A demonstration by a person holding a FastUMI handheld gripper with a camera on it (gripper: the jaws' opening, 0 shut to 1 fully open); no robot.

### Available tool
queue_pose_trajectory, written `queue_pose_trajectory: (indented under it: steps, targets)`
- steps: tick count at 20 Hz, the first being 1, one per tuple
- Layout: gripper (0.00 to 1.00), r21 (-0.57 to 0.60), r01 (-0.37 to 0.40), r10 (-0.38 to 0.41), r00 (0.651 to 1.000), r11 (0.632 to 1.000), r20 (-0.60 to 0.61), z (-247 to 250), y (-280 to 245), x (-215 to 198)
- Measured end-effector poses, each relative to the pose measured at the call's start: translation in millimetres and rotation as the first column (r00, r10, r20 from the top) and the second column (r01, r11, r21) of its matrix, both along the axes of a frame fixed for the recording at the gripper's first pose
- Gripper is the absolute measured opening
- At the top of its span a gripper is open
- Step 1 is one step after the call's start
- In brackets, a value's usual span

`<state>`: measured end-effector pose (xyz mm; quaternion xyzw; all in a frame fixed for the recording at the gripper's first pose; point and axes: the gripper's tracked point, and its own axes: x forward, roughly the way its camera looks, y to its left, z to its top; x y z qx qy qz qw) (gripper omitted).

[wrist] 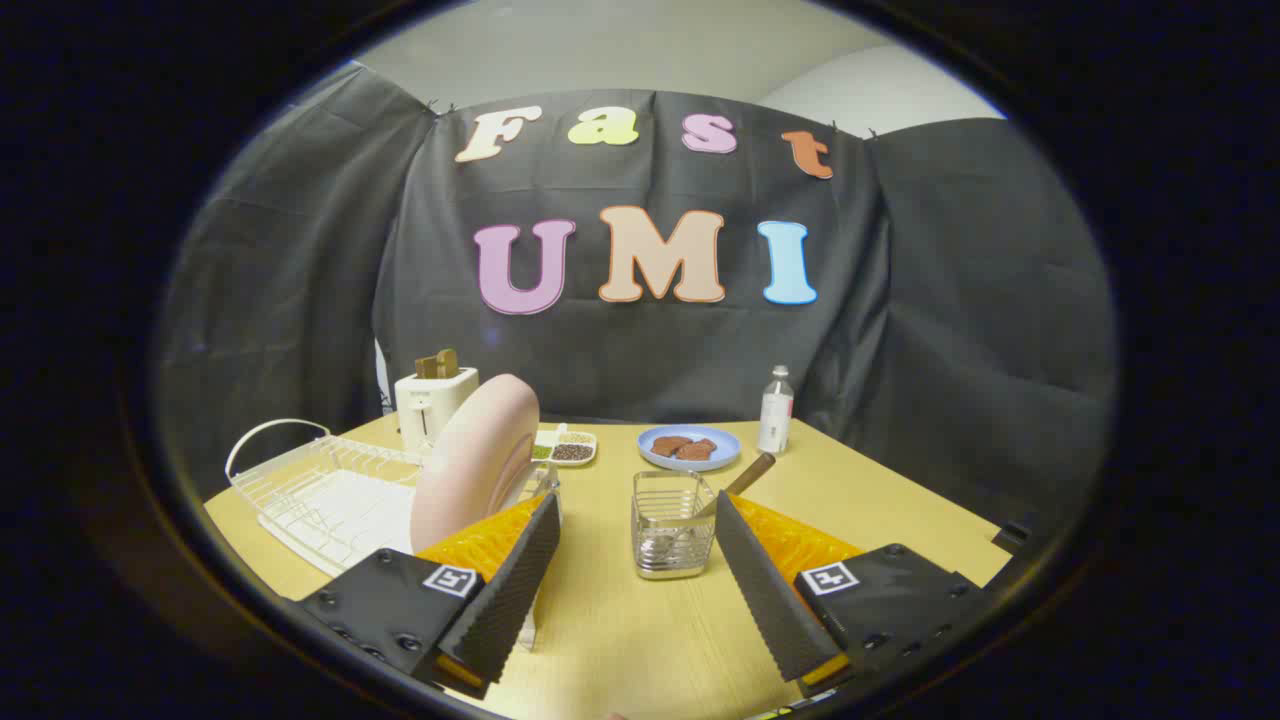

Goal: Take the plate from the dish rack, then take the spoon from the basket and place it into the plate.

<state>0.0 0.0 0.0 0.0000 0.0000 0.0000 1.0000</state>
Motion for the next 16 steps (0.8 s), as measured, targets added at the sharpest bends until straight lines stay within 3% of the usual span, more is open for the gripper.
queue_pose_trajectory:
  steps: [16]
  targets:
    - [1.0, -0.005, 0.008, -0.008, 1.0, 1.0, -0.01, -1.0, -1.1, 0.8]
